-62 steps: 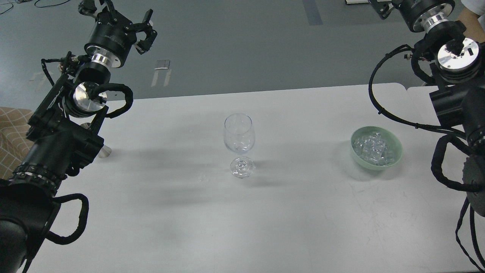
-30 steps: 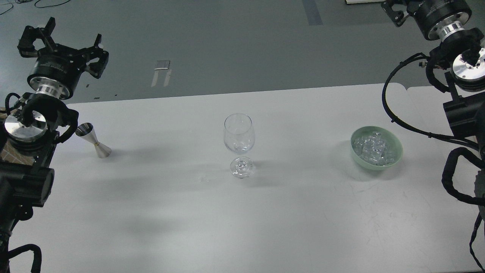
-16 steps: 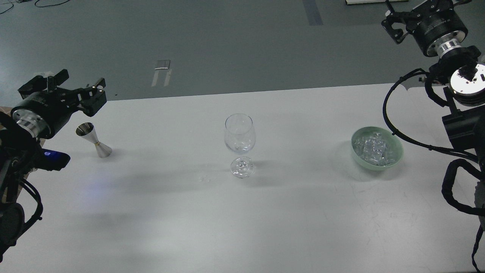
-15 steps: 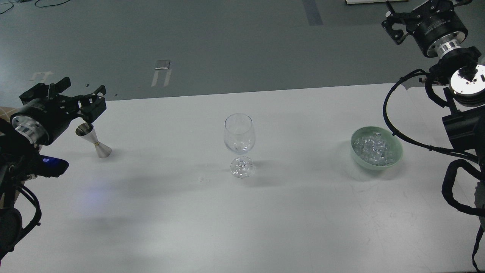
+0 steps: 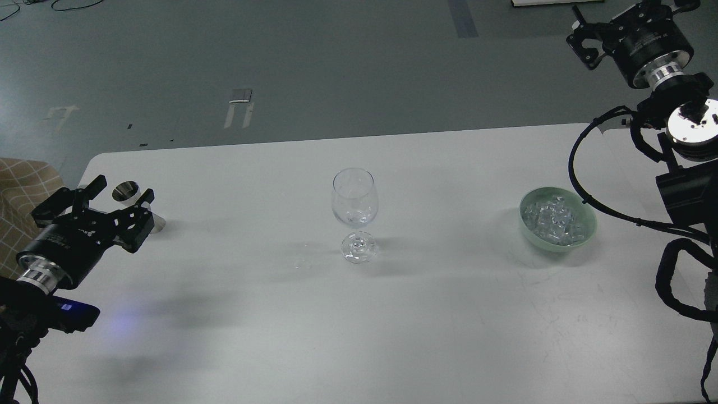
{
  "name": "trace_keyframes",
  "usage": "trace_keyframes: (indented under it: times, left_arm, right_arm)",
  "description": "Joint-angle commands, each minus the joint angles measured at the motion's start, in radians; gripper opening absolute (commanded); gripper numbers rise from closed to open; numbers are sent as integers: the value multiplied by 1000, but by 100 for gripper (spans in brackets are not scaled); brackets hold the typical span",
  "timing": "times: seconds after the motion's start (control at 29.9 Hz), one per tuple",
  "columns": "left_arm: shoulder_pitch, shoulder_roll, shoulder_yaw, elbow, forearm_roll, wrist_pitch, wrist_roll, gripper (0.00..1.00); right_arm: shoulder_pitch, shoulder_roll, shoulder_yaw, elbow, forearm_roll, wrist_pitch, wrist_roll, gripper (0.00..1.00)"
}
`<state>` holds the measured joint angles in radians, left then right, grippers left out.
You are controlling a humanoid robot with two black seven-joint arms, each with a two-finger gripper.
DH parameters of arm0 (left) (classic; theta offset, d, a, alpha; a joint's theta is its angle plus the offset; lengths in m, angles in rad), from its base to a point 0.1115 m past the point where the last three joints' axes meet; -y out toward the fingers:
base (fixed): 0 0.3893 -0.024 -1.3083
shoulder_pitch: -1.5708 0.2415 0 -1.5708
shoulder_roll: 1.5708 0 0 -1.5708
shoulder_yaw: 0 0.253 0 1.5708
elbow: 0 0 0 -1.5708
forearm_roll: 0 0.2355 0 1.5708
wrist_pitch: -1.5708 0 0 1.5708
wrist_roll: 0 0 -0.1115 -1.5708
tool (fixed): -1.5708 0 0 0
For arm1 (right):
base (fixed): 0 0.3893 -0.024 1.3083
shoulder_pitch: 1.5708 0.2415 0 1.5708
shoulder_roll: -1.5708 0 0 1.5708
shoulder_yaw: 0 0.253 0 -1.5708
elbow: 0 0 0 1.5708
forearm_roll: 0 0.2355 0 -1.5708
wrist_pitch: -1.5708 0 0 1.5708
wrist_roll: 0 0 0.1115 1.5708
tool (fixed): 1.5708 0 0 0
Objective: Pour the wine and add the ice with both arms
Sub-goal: 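Lower the left gripper toward the metal jigger near the table edge, then close the left gripper around the metal jigger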
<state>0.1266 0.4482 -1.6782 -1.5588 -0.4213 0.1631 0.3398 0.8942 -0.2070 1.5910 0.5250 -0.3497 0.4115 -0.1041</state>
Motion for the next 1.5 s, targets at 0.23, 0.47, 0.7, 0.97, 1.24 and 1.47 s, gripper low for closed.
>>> trace_keyframes:
  times: [0.23, 0.47, 0.7, 0.97, 1.24, 1.47]
  left_arm:
    - [8, -71, -37, -3, 6, 85, -1, 61]
    - [-2, -94, -28, 61, 10, 84, -7, 57]
    - [-27, -101, -26, 155, 48, 72, -7, 57]
    - [-156, -112, -23, 338, 84, 70, -10, 58]
    - [-226, -123, 18, 485, 99, -13, -4, 58]
    - [-308, -121, 51, 606, 101, -46, -1, 58]
  right_arm:
    - [-15, 0, 1, 3, 0, 0, 0, 100]
    - [-24, -3, 1, 3, 0, 0, 0, 100]
    - [-24, -2, 1, 3, 0, 0, 0, 100]
    - [-24, -2, 1, 3, 0, 0, 0, 100]
    - [-34, -14, 1, 3, 0, 0, 0, 100]
    - [-38, -15, 1, 3, 0, 0, 0, 100]
